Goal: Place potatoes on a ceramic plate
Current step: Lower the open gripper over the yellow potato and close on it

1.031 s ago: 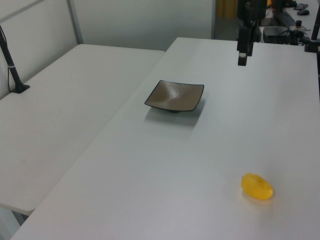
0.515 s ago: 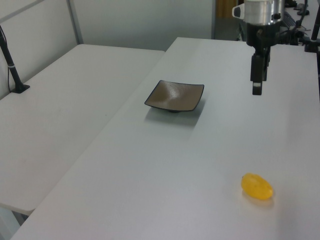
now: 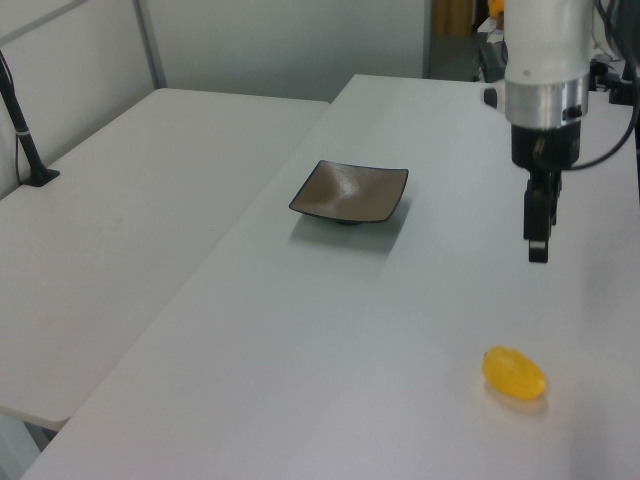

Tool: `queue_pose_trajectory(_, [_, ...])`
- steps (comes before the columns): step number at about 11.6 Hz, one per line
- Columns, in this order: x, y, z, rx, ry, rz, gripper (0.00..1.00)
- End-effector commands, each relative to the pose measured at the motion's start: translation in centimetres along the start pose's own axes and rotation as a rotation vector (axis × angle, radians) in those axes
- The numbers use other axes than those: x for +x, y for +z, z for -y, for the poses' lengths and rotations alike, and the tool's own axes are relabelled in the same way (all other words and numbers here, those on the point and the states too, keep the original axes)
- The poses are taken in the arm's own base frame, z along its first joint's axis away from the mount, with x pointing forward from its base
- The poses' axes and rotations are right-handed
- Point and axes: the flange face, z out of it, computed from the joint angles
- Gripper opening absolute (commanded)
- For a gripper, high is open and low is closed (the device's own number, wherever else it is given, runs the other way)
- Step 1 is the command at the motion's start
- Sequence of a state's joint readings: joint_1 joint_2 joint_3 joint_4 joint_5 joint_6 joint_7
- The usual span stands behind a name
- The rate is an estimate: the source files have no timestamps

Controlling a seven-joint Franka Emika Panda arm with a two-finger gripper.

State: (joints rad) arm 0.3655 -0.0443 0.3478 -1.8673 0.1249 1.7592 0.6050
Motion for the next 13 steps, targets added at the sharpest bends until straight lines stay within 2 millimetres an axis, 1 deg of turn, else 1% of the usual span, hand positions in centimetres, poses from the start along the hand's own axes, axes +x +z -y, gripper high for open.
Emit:
queue_pose_trajectory(1, [-1.3, 4.4, 0.9, 0.012, 0.026, -0.024, 1.0])
queue_pose_trajectory(3, [-1.8, 7.6, 1.1, 0.023, 0.022, -0.048, 1.0])
queue_pose_trajectory(6, [-1.5, 11.0, 1.1, 0.052, 0.061, -0.083, 1.0])
queue_pose_trajectory(8, [-1.0, 13.3, 0.9, 0.05, 0.066, -0.072, 1.0])
queue_pose_trajectory(9, [-0.8, 13.8, 1.0, 0.055, 0.068, -0.074, 1.0])
queue_pose_trajectory(13, [0.0, 17.2, 0.8, 0.045, 0.059, -0.073, 1.0])
